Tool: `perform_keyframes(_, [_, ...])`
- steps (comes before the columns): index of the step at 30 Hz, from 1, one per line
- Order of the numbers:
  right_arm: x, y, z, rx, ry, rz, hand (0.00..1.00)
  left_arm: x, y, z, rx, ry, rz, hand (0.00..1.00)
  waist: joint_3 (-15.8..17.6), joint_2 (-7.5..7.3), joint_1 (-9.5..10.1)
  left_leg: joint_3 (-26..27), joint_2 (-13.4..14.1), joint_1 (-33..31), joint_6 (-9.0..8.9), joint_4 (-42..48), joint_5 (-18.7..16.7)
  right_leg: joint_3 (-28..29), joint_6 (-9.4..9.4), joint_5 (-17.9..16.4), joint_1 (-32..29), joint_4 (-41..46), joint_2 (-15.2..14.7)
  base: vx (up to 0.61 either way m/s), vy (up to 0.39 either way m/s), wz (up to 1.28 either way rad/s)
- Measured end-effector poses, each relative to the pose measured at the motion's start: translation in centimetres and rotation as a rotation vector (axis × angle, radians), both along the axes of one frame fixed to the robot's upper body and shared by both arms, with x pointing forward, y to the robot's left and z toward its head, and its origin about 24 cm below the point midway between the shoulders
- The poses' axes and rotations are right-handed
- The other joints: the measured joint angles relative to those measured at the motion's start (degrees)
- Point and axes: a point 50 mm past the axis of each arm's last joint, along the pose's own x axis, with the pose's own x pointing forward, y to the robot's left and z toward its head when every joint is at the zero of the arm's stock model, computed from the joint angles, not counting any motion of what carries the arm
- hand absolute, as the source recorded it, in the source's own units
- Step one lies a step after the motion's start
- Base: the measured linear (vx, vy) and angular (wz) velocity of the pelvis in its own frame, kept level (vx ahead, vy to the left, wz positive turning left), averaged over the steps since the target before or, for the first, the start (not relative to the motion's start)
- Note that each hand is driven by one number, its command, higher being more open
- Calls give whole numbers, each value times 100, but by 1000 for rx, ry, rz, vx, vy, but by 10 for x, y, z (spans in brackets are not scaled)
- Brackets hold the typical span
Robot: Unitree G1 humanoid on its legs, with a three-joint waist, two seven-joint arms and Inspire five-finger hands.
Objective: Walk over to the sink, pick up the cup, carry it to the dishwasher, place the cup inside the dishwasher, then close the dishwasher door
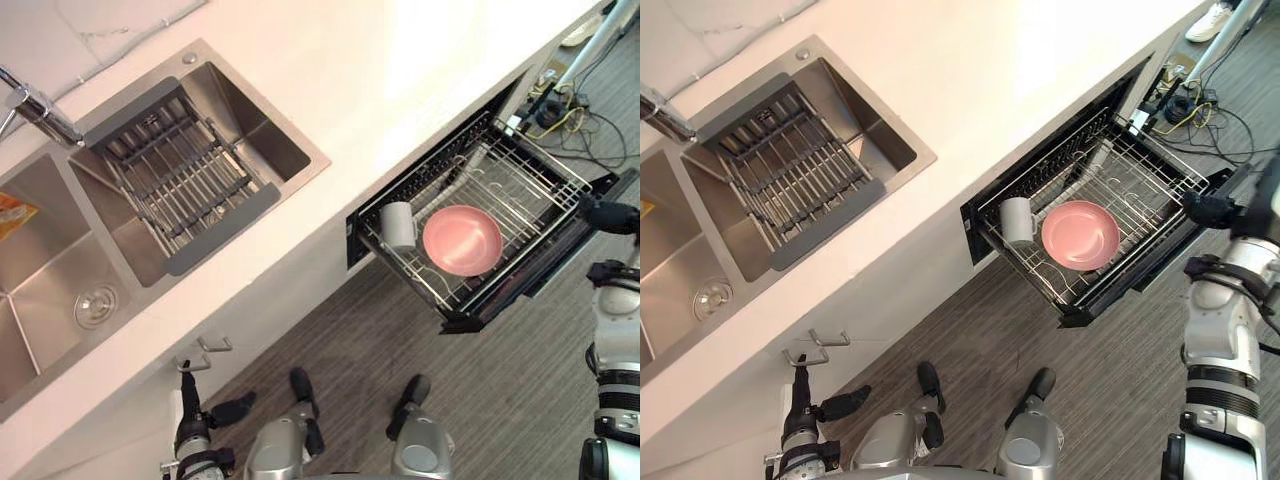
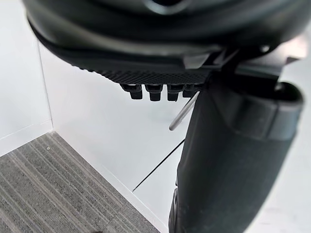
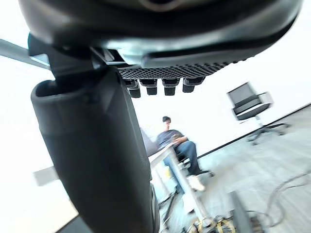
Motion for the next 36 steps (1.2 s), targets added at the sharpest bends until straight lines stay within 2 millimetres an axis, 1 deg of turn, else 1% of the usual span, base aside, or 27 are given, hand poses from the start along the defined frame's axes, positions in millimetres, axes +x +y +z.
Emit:
perform_keyframes(1, [-3, -7, -4, 46, -17, -27, 100, -1, 0, 0, 6, 2, 1, 100, -6, 10, -18, 26, -3, -43, 1, 0, 1, 33, 5, 2, -65, 0, 0, 6, -19, -11])
perform_keyframes(2, [-10, -17, -11, 132, -55, -73, 100, -2, 0, -1, 11, 8, 2, 100, -35, 58, -79, 37, -11, -135, 3, 0, 6, 59, 13, 22, -170, 1, -5, 18, -19, -7])
perform_keyframes(4, [-16, -25, -18, 208, -86, -106, 100, -4, 0, -2, 8, 14, 10, 100, -55, 99, -143, 63, -18, -206, 14, 1, 18, 94, -21, 58, -263, 2, -9, 49, -20, -9])
perform_keyframes(6, [-23, -34, -27, 324, -133, -132, 100, -8, -1, -4, 10, 24, 21, 100, -63, 149, -181, 126, -26, -260, 39, 20, 36, 195, -29, 75, -390, 14, -7, 71, -26, -17])
perform_keyframes(7, [-25, -36, -28, 351, -156, -133, 100, -8, -1, -4, 5, 23, 26, 100, -59, 167, -189, 132, -30, -278, 41, 28, 37, 204, -31, 79, -415, 16, -9, 85, -24, -9])
perform_keyframes(8, [-27, -39, -30, 404, -202, -129, 100, -8, -3, -5, -4, 28, 29, 100, -47, 223, -201, 154, -58, -312, 44, 30, 40, 229, -41, 95, -466, 20, -9, 69, -14, -6])
perform_keyframes(10, [-27, -40, -30, 447, -238, -108, 100, -8, -6, -7, -21, 32, 35, 100, -38, 292, -201, 196, -68, -314, 45, 31, 41, 277, -42, 97, -507, 32, -17, 56, -18, -10])
perform_keyframes(11, [-26, -40, -32, 482, -256, -84, 0, -8, -8, -7, -35, 30, 46, 100, -23, 345, -199, 227, -71, -311, 45, 31, 41, 315, -43, 97, -536, 53, -23, 38, -24, -13])
perform_keyframes(13, [-25, -42, -37, 546, -277, -51, 0, -5, -12, -8, -53, 24, 48, 100, 22, 435, -193, 259, -81, -317, 45, 31, 41, 359, -46, 94, -591, 102, -44, 24, -24, -8])
perform_keyframes(15, [-25, -45, -45, 642, -300, -17, 0, -2, -17, -7, -61, 16, 35, 100, 112, 588, -195, 258, -110, -317, 52, 29, 44, 373, -44, 88, -612, 157, -91, 0, 0, 0])
perform_keyframes(16, [-25, -46, -47, 674, -310, -2, 0, 0, -18, -7, -63, 13, 30, 100, 139, 627, -195, 256, -123, -317, 52, 29, 44, 376, -43, 86, -619, 171, -108, 0, 0, 0])
perform_keyframes(18, [-22, -47, -54, 800, -355, 71, 0, 6, -24, -6, -78, -4, 16, 100, 256, 751, -194, 244, -169, -350, 45, 28, 39, 388, -36, 81, -666, 209, -169, -7, -8, 4])
perform_keyframes(21, [-19, -47, -63, 910, -388, 152, 0, 14, -31, -4, -91, -30, -4, 100, 343, 858, -161, 179, -210, -443, 54, 28, 46, 362, -35, 83, -739, 225, -239, -3, -20, 12])
perform_keyframes(22, [-18, -46, -70, 982, -415, 184, 0, 17, -35, -3, -97, -44, -22, 100, 358, 903, -133, 126, -255, -495, 69, 28, 56, 343, -33, 88, -783, 260, -294, 22, -10, 14])
perform_keyframes(25, [-14, -44, -82, 1117, -503, 235, 0, 22, -42, 1, -111, -77, -52, 100, 406, 983, -78, 20, -350, -573, 127, 30, 97, 268, 30, 128, -805, 306, -408, 45, -11, 19])
perform_keyframes(28, [-12, -42, -86, 1167, -545, 285, 0, 27, -51, 3, -128, -105, -82, 100, 438, 1070, 23, -133, -430, -606, 138, 31, 105, 194, 52, 127, -798, 368, -507, 51, -25, 21])
perform_keyframes(30, [-4, -36, -86, 1216, -596, 347, 0, 29, -60, 5, -152, -130, -100, 100, 460, 1131, 28, -346, -523, -625, 173, 31, 129, 74, 92, 90, -765, 478, -636, 57, -30, 31])
perform_keyframes(33, [-7, -36, -97, 1280, -660, 343, 0, 31, -70, 6, -178, -152, -115, 100, 464, 1144, 23, -588, -633, -625, 217, 31, 160, -97, 138, -25, -687, 699, -820, 24, -9, 38])
perform_keyframes(35, [-8, -36, -99, 1303, -685, 342, 0, 31, -73, 7, -190, -156, -122, 100, 470, 1157, 20, -708, -695, -627, 246, 30, 181, -197, 154, -117, -651, 858, -940, 2, -4, 39])
perform_keyframes(36, [-8, -36, -99, 1313, -708, 344, 0, 31, -76, 7, -197, -158, -122, 100, 485, 1190, 13, -823, -733, -630, 250, 29, 185, -281, 156, -182, -611, 954, -1010, -11, -3, 42])
